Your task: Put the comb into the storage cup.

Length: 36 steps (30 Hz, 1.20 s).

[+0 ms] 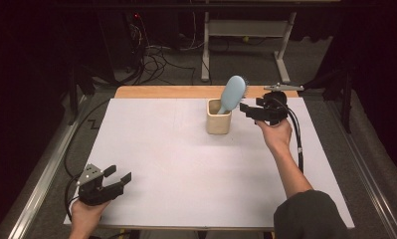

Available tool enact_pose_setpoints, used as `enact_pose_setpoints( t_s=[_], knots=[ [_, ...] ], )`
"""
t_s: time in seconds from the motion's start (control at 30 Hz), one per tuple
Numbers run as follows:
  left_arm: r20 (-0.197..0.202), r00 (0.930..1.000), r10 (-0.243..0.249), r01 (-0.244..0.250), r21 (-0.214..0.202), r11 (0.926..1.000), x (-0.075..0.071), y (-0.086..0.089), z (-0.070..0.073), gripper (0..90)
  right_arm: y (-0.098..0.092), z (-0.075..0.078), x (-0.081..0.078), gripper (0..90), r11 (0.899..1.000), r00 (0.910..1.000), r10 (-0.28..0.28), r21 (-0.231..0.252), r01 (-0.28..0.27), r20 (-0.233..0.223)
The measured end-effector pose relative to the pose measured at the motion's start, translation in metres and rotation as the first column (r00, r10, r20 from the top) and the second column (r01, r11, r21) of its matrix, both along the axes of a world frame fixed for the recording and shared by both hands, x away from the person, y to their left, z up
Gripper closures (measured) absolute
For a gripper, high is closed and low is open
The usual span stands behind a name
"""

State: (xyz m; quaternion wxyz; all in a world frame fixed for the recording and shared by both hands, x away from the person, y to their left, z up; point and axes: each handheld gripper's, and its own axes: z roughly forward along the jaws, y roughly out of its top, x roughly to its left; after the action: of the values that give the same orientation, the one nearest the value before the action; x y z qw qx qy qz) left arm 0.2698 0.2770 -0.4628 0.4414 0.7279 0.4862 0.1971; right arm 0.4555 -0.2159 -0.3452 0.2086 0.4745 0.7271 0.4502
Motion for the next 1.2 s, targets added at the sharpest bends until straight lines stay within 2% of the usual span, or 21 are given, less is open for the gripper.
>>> enact_pose_setpoints(
  t_s=[0.23,0.57,1.2],
  knots=[
    [-0.001,1.0,0.003,-0.003,-0.004,1.0,0.0,0.001,0.0,33.0,-0.002,0.0,-0.004,30.2,1.0,1.0,0.01,-0.018,-0.01,-0.001],
    [0.005,1.0,0.004,-0.004,-0.006,1.0,0.001,0.001,0.001,33.0,-0.005,0.004,-0.013,30.1,1.0,0.9994,0.026,0.0,-0.026,0.024],
    [0.001,1.0,0.006,-0.006,-0.022,0.9997,0.001,0.002,0.001,33.0,-0.021,-0.001,-0.031,30.2,1.0,0.9998,0.005,-0.002,-0.005,0.017]
  ],
)
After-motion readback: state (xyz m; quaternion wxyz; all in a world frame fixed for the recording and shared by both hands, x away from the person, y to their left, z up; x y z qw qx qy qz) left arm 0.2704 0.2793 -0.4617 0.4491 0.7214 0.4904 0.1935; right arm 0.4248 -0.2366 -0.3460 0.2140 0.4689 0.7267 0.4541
